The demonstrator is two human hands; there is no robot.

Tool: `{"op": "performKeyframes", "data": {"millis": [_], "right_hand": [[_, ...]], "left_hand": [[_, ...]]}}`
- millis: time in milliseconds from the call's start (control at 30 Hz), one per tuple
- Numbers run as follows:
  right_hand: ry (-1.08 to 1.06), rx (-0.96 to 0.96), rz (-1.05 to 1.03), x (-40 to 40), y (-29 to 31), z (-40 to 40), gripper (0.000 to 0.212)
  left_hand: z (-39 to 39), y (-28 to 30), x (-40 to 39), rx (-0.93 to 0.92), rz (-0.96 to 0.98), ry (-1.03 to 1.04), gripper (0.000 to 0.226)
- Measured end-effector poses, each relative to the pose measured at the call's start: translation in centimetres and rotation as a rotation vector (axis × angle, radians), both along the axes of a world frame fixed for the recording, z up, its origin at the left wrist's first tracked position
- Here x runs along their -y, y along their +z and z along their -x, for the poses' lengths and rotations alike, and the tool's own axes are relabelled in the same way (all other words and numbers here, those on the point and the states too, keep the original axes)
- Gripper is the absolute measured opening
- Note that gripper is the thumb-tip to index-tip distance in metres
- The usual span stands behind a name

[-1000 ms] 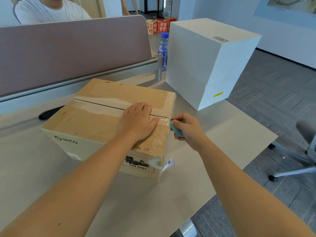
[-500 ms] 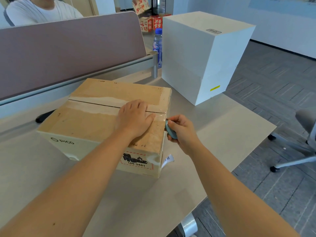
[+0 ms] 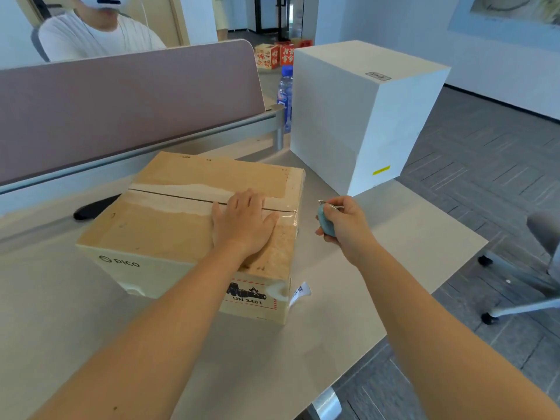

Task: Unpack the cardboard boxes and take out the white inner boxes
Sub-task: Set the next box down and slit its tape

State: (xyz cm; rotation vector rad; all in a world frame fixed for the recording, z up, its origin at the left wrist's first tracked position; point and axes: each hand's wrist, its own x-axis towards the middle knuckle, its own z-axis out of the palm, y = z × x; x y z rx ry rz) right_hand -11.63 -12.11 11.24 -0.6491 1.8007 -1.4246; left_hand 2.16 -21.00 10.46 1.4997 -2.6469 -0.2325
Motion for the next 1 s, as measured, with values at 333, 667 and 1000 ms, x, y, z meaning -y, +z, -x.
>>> {"op": "performKeyframes", "data": {"millis": [333,667,1000], "right_hand": [[0.123,0.064,0.047,2.0,2.8,2.2,0.016],[0.426,-0.186,0.051,5.6,3.4,-4.0,0.017],[0.551,-0.464,0.152,10.4,2.3,-14.9,0.019]], "left_hand": [[4.3,0.4,-3.0,-0.351,-0.103,0.298,0.044],[-7.5,3.0,-0.8,-0.550,-0.138,0.414,0.057],[-17.9,2.2,4.1,-0.523,-0.313,0.354,0.067]]}}
